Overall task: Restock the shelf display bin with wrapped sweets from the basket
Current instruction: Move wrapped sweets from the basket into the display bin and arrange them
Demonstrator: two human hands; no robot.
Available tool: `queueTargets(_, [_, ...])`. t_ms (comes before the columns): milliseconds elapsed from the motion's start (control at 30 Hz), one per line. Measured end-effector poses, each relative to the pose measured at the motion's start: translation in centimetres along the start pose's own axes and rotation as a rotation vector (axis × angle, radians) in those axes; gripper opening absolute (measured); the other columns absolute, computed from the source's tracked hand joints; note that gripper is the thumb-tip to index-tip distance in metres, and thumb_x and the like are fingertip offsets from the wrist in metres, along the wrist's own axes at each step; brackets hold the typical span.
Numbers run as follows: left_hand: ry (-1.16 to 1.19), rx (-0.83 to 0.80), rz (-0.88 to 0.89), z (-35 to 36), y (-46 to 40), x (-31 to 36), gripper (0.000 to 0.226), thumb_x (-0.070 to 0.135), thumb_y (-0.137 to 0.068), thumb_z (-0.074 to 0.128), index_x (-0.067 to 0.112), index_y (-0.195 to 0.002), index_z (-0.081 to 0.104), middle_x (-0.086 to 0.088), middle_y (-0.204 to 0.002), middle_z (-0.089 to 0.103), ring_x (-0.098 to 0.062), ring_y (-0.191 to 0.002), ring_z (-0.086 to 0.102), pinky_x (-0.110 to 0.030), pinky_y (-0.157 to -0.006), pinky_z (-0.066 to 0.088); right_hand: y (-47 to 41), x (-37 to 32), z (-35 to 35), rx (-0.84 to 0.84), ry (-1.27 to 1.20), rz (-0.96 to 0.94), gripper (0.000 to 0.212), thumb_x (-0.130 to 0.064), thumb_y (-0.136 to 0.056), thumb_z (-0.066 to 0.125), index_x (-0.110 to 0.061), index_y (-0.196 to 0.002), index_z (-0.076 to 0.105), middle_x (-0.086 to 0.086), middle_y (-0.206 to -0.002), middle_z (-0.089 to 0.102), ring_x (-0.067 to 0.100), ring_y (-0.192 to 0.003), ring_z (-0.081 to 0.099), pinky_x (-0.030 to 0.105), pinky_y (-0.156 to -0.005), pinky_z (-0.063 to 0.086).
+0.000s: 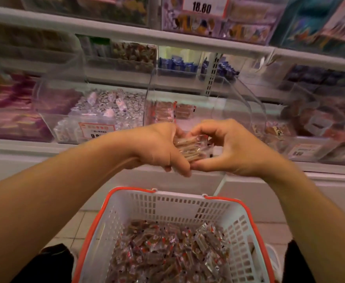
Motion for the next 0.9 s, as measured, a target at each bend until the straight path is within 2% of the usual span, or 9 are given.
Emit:
queueTargets(67, [0.137,0.026,-0.002,-1.9,-0.2,0.9,0.065,0.005,-0.052,0.092,0.015,-0.105,0.056,0.0,-0.077,0.073,-0.005,-0.062,0.068,-0.019,-0.049,0.05,-1.7,-0.2,-1.6,0.01,0.055,0.009,0.036,-0.012,-0.069,0.088,-0.012,-0.101,0.071,0.002,-0.091,0.073,0.013,-0.081,0.069,0.029,-0.074,0.056])
queueTargets(133, [0.193,0.195,0.009,-4.0,-0.7,1.2,0.071,0.032,-0.048,0.093,0.019,-0.108,0.057,0.0,-0.089,0.074,-0.012,-0.077,0.072,-0.026,-0.058,0.056,-4.0,0.9,-3.6,0.124,0.05,0.092,0.031,-0.021,-0.07,0.088,-0.019,-0.096,0.071,0.001,-0.087,0.074,0.01,-0.073,0.067,0.024,-0.067,0.053])
queueTargets(233, [-0.207,0.759,0.049,-6.7,-1.5,0.2,0.042,0.059,-0.07,0.077,0.025,-0.087,0.058,0.002,-0.078,0.066,-0.014,-0.068,0.064,-0.029,-0.053,0.049,-8.5,4.4,-6.5,0.363,0.076,0.282,0.026,-0.024,-0.073,0.085,-0.021,-0.093,0.069,0.0,-0.087,0.072,0.009,-0.073,0.064,0.019,-0.061,0.05])
queueTargets(267, [-0.386,0.844,0.041,-7.0,-1.7,-0.4,0.039,0.06,-0.077,0.071,0.023,-0.078,0.058,0.002,-0.069,0.062,-0.012,-0.062,0.059,-0.026,-0.05,0.041,-10.0,5.7,-6.9,0.355,0.114,0.371,0.029,-0.024,-0.075,0.084,-0.018,-0.099,0.068,0.002,-0.092,0.07,0.01,-0.076,0.064,0.02,-0.061,0.05])
queueTargets(367, [-0.649,0.713,-0.087,-6.4,-2.5,-2.3,0.052,0.058,-0.085,0.062,0.014,-0.058,0.057,-0.002,-0.052,0.055,-0.016,-0.053,0.054,-0.025,-0.046,0.031,-13.8,9.4,-6.1,0.138,0.359,0.642,0.042,-0.026,-0.08,0.081,-0.009,-0.114,0.063,0.006,-0.103,0.065,0.018,-0.088,0.064,0.03,-0.068,0.055])
queueTargets(533, [-0.741,0.626,-0.211,-6.4,-4.0,-3.5,0.038,0.04,-0.091,0.057,0.014,-0.064,0.051,-0.003,-0.063,0.047,-0.028,-0.068,0.054,-0.032,-0.061,0.04,-16.8,13.7,-2.8,0.029,0.456,0.748,0.045,-0.026,-0.081,0.08,-0.005,-0.117,0.065,0.013,-0.115,0.067,0.028,-0.104,0.067,0.041,-0.092,0.056])
queueTargets(633, [-0.759,0.585,-0.224,-6.4,-4.4,-3.5,0.028,0.033,-0.092,0.054,0.015,-0.07,0.053,-0.006,-0.074,0.05,-0.027,-0.075,0.051,-0.032,-0.062,0.036,-17.3,14.7,-2.0,0.1,0.363,0.708,0.046,-0.014,-0.077,0.082,-0.008,-0.119,0.063,0.011,-0.115,0.065,0.028,-0.103,0.064,0.038,-0.092,0.055])
queueTargets(767, [-0.796,0.567,-0.214,-6.5,-4.2,-3.1,0.031,0.027,-0.094,0.053,0.014,-0.066,0.051,-0.006,-0.074,0.049,-0.026,-0.076,0.048,-0.033,-0.064,0.035,-17.9,15.3,-2.3,0.084,0.587,0.695,0.059,-0.014,-0.08,0.078,-0.007,-0.129,0.047,0.011,-0.12,0.057,0.028,-0.106,0.058,0.031,-0.083,0.051])
queueTargets(900, [-0.765,0.52,-0.167,-6.8,-3.9,-3.2,0.036,0.024,-0.094,0.053,0.014,-0.059,0.053,-0.004,-0.064,0.05,-0.026,-0.071,0.053,-0.033,-0.064,0.036,-18.1,15.6,-2.6,0.105,0.628,0.745,0.04,-0.019,-0.078,0.081,-0.008,-0.109,0.059,0.01,-0.108,0.064,0.024,-0.089,0.059,0.026,-0.072,0.049])
Point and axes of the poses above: each hand's wrist, its own y-axis away from the middle knuckle, its own z-axis out of the palm, x = y × z, the point moved 1 cm from there along -y, towards the middle knuckle
